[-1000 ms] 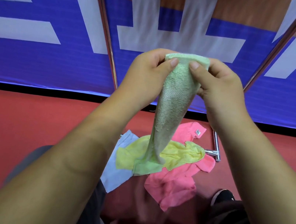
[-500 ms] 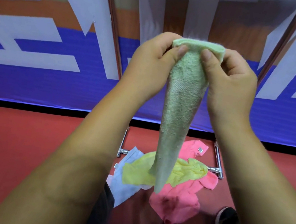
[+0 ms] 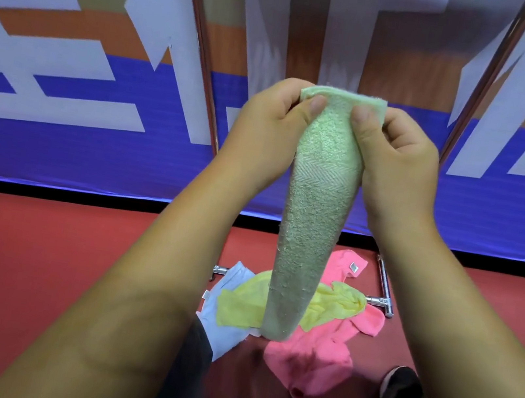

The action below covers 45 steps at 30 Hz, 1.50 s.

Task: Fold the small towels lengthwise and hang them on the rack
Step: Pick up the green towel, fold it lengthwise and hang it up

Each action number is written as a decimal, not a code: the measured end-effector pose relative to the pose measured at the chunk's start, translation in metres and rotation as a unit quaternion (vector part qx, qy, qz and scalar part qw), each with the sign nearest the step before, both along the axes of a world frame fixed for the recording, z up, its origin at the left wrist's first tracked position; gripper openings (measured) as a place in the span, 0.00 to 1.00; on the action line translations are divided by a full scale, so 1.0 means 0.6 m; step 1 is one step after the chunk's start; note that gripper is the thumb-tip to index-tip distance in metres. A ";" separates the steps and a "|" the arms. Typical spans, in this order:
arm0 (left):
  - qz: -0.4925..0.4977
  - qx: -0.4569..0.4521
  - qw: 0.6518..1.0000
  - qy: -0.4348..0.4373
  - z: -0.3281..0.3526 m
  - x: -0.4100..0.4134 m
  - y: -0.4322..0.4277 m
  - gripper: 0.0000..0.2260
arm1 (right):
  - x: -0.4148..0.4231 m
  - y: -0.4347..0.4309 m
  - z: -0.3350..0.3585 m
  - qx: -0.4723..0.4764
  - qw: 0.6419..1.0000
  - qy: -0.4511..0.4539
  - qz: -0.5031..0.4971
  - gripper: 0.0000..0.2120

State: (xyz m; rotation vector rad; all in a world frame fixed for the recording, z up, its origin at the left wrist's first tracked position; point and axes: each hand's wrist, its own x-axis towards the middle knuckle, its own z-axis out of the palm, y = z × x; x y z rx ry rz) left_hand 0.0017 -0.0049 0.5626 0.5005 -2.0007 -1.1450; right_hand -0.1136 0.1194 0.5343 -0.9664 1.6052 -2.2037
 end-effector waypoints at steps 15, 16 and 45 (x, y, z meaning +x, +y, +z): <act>0.033 0.419 0.894 0.153 -0.042 -0.007 -0.050 0.12 | -0.009 -0.029 -0.089 0.219 0.952 -0.066 0.203 0.16; 0.031 0.469 0.868 0.162 -0.053 -0.006 -0.061 0.13 | -0.008 -0.035 -0.093 0.223 0.955 -0.061 0.185 0.16; -0.190 0.354 0.908 -0.116 -0.210 -0.025 -0.032 0.11 | -0.106 -0.036 -0.127 0.220 0.932 -0.285 -0.038 0.16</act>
